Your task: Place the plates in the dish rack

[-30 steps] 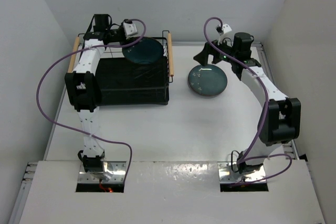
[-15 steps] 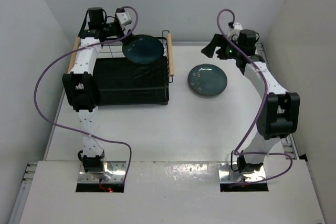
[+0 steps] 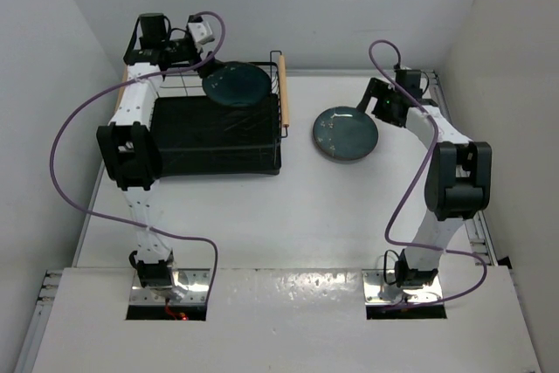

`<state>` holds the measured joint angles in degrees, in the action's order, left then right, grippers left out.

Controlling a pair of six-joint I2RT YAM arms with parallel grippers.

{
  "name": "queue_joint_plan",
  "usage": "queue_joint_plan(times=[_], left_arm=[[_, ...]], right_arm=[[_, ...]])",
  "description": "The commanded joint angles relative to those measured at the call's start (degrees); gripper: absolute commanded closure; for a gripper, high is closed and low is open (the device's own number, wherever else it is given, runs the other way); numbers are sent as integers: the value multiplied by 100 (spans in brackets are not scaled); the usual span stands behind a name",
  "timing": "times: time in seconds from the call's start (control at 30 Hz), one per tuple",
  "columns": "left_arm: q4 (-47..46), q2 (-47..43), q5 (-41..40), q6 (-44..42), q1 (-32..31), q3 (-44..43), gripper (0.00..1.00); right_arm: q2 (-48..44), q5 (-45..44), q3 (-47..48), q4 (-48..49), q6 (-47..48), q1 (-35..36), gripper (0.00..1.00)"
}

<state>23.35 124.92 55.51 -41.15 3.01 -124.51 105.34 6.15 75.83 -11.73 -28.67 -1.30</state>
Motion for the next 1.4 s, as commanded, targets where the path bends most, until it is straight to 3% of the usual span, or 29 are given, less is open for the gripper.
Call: queue_joint_plan(times=[0.0,0.37,0.47,0.5,0.67,1.0,1.37], left_arm=[[55,-425,110,-455,34,198,14],[283,-478,57,-588,-19,374,14],[336,-478,57,-658,-19,375,8],[389,-478,57,-658,-19,322,0],[389,-478,57,-658,-19,6,0],[1302,-530,197,-1246,-81,243,0],[1522,-530,83,-1352,-134,296,0]], right_arm=[[-198,-229,-104,144,63,-19,1],[-321,-62,-270,267,177,-28,1],[-356,-35,-332,311,194,-19,1],[-365,-18,-324,320,177,-28,1],[-347,79,-306,320,203,-28,1],[-418,79,-385,364,247,-55,1],[-418,175,-420,425,195,-72,1]])
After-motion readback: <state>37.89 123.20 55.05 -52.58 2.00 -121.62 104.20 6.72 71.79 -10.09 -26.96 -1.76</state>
